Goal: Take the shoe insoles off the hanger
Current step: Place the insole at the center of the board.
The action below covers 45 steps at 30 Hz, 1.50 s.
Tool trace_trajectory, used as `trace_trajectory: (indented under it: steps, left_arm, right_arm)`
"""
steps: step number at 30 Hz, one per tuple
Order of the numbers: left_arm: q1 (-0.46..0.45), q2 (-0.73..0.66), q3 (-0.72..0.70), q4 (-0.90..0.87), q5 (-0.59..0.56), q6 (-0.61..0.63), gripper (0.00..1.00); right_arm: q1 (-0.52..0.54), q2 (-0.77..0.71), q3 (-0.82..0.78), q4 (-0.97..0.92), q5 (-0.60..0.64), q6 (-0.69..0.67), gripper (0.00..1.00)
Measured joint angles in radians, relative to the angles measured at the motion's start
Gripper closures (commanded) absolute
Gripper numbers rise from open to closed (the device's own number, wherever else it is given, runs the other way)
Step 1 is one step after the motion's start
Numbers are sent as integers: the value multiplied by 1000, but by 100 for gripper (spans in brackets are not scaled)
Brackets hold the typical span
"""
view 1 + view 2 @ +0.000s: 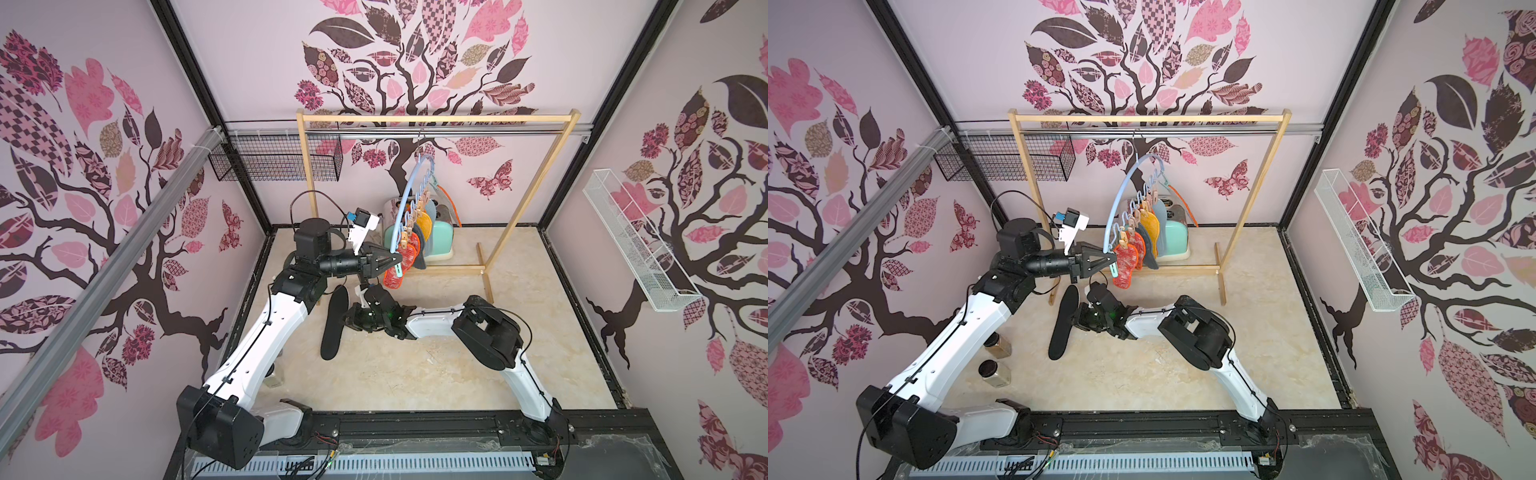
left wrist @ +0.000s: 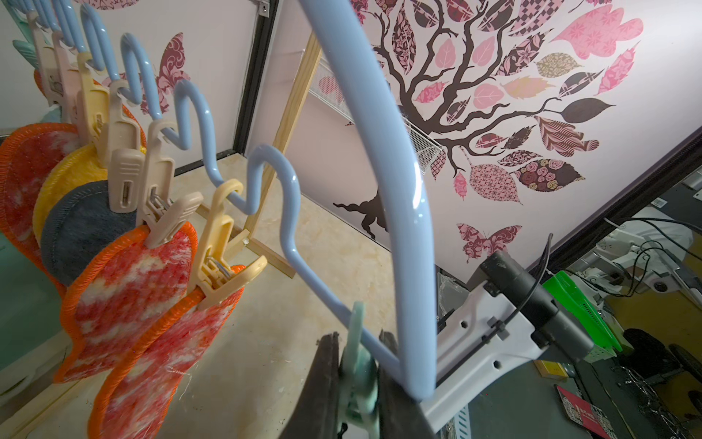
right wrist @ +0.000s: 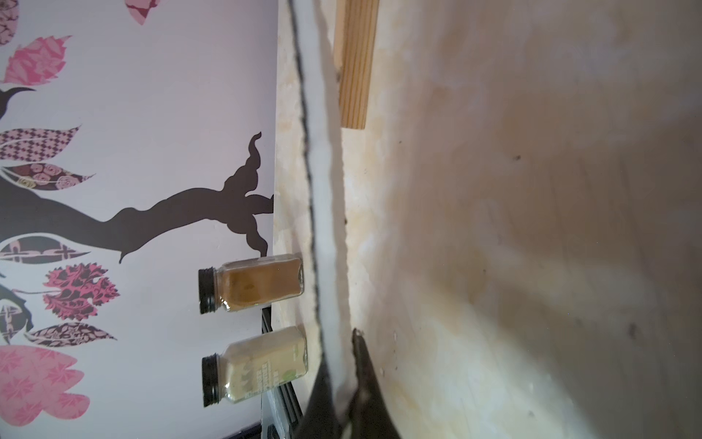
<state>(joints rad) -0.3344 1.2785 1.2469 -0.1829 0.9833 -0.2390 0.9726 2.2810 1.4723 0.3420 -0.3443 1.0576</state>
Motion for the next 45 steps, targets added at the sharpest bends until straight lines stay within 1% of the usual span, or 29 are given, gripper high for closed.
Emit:
trace_trajectory:
  steps: [4, 9, 16, 21, 27, 33, 37, 41, 45]
  left_arm:
    - [3, -1, 0, 4, 1, -1, 100]
    - [6, -3, 0, 8, 2, -1, 100]
    - [8, -8, -1, 11, 2, -3, 100]
    - [12, -8, -1, 11, 4, -7, 100]
    - [15, -8, -1, 11, 6, -16, 100]
    - [16, -8, -1, 14, 6, -21, 100]
    - [16, -8, -1, 14, 8, -22, 100]
    - [16, -8, -2, 16, 9, -22, 100]
    - [16, -8, -5, 17, 9, -23, 100]
  right_arm:
    - [0, 64, 83, -32, -21, 24, 100]
    - [1, 105, 158, -86, -46, 30, 100]
    - [1, 120, 179, -130, -68, 31, 100]
    - [2, 133, 192, -155, -72, 26, 93]
    - [4, 136, 221, -186, -74, 11, 91]
    - [5, 144, 237, -216, -74, -10, 83]
    - [5, 163, 257, -232, -75, -28, 73]
    - [6, 163, 267, -238, -74, -45, 64]
    - [6, 156, 246, -210, -73, -56, 61]
